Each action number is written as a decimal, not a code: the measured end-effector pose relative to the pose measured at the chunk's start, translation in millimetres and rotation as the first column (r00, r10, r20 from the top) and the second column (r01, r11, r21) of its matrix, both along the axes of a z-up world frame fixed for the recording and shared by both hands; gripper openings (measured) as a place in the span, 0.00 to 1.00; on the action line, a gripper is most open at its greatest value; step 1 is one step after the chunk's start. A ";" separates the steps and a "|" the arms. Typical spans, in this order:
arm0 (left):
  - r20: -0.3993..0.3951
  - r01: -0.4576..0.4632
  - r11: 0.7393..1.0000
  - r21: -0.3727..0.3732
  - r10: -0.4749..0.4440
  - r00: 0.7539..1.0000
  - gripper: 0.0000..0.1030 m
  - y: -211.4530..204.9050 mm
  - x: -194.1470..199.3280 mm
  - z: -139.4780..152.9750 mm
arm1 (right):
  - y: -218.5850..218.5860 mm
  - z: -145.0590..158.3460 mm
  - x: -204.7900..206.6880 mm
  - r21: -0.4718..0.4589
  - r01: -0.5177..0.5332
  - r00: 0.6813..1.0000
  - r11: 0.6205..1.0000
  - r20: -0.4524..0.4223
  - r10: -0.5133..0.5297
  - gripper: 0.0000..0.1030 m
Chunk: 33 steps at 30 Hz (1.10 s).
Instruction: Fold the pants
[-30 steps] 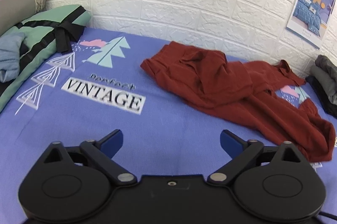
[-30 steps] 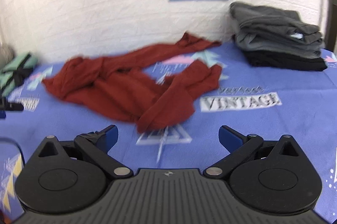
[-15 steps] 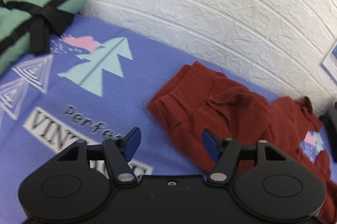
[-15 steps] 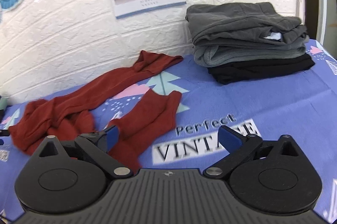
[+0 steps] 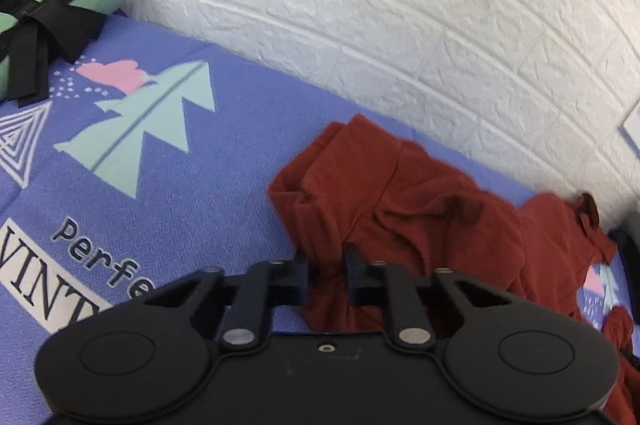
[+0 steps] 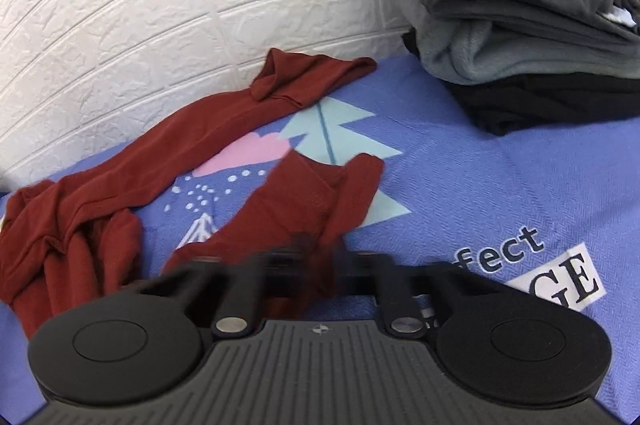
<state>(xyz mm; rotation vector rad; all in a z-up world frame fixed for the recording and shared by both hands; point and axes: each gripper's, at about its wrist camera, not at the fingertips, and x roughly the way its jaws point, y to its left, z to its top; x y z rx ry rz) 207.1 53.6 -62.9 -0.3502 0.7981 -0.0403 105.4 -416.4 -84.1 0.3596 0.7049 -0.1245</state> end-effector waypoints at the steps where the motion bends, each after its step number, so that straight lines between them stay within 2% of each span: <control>1: 0.010 -0.018 1.000 -0.009 0.018 1.000 0.05 2.2 -2.8 3.8 | -0.7 6.9 -6.6 -0.019 0.004 1.000 1.000 0.027 -0.004 0.09; 5: 0.099 -0.093 0.995 -0.026 0.095 0.991 0.02 17.4 -25.3 34.9 | -9.0 41.1 -39.6 -0.131 0.071 0.992 0.989 0.112 -0.057 0.08; 11: 0.222 -0.152 0.983 -0.104 0.172 0.960 0.02 50.9 -80.8 93.7 | -47.6 80.6 -109.9 -0.192 0.231 0.963 0.954 0.183 -0.197 0.08; 16: 0.300 -0.197 0.964 -0.177 0.243 0.922 0.01 80.4 -141.9 133.0 | -81.3 100.6 -175.7 -0.183 0.342 0.928 0.922 0.222 -0.300 0.07; 20: 0.350 -0.202 0.950 -0.237 0.278 0.894 0.01 99.2 -184.8 158.8 | -90.8 106.4 -213.5 -0.167 0.385 0.909 0.908 0.239 -0.341 0.07; 22: 0.353 -0.189 0.959 -0.213 0.256 0.900 0.01 96.9 -193.7 164.0 | -93.5 99.7 -217.1 -0.176 0.377 0.918 0.909 0.200 -0.342 0.07; 23: 0.342 -0.190 0.965 -0.182 0.243 0.907 0.01 92.4 -194.9 162.7 | -95.6 92.3 -215.5 -0.177 0.345 0.936 0.922 0.139 -0.324 0.07; 26: 0.244 -0.176 0.981 -0.087 0.192 0.951 0.02 78.2 -186.5 137.4 | -95.6 59.7 -208.5 -0.191 0.303 0.949 0.934 -0.027 -0.313 0.11; 27: 0.199 -0.163 0.984 -0.070 0.174 0.964 0.03 74.8 -182.3 124.9 | -94.0 50.2 -206.0 -0.204 0.283 0.949 0.937 -0.080 -0.304 0.20; 28: 0.152 -0.155 0.986 -0.054 0.162 0.975 0.05 72.8 -178.8 109.5 | -92.1 41.9 -203.5 -0.221 0.263 0.945 0.939 -0.137 -0.297 0.38; 30: 0.083 -0.150 0.988 -0.021 0.151 0.985 0.08 69.8 -175.1 86.2 | -84.3 33.5 -201.7 -0.285 0.229 0.937 0.931 -0.193 -0.290 0.49; 31: 0.062 -0.153 0.988 -0.020 0.154 0.986 0.10 70.9 -175.8 77.8 | -80.6 35.2 -200.8 -0.323 0.227 0.936 0.919 -0.188 -0.297 0.68; 33: 0.043 -0.165 0.986 -0.030 0.166 0.985 0.13 76.7 -179.5 67.9 | -72.9 51.3 -204.6 -0.383 0.267 0.938 0.884 -0.105 -0.329 0.90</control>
